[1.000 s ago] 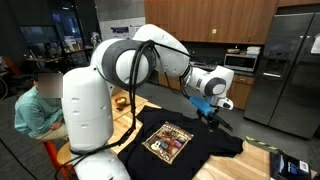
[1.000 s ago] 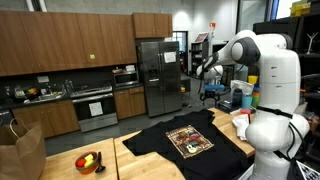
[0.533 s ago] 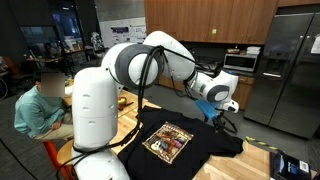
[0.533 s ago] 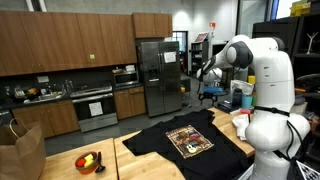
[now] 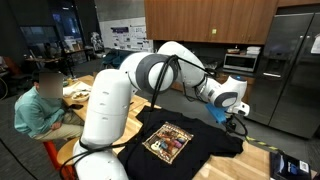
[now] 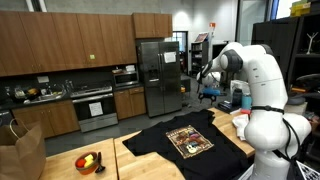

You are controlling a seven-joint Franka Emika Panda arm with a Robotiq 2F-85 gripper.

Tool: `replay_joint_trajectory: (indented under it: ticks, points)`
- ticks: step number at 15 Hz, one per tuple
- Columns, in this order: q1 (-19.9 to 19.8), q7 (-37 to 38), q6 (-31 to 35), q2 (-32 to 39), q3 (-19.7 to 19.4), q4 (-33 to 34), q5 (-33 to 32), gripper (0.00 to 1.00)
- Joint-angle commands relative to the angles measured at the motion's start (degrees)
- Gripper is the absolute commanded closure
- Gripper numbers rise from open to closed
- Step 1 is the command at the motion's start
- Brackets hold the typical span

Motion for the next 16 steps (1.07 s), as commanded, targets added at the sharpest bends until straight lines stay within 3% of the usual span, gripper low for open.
replay_joint_trajectory:
  ticks: [1,6,9,10,16]
  points:
    - [-1.59,-1.21,2.57,6.65,-0.24,7.91,-1.78,0.0]
    - [-3.35,-3.25,1.65,12.63,0.38,14.94,-5.67,0.0]
    - [-4.09,-7.82,3.24,11.43,0.37,12.5,-8.2,0.0]
    - [-3.36,-4.54,3.1,12.37,0.46,13.06,-7.42,0.0]
    - [-3.35,-4.79,3.12,12.64,0.64,13.05,-7.49,0.0]
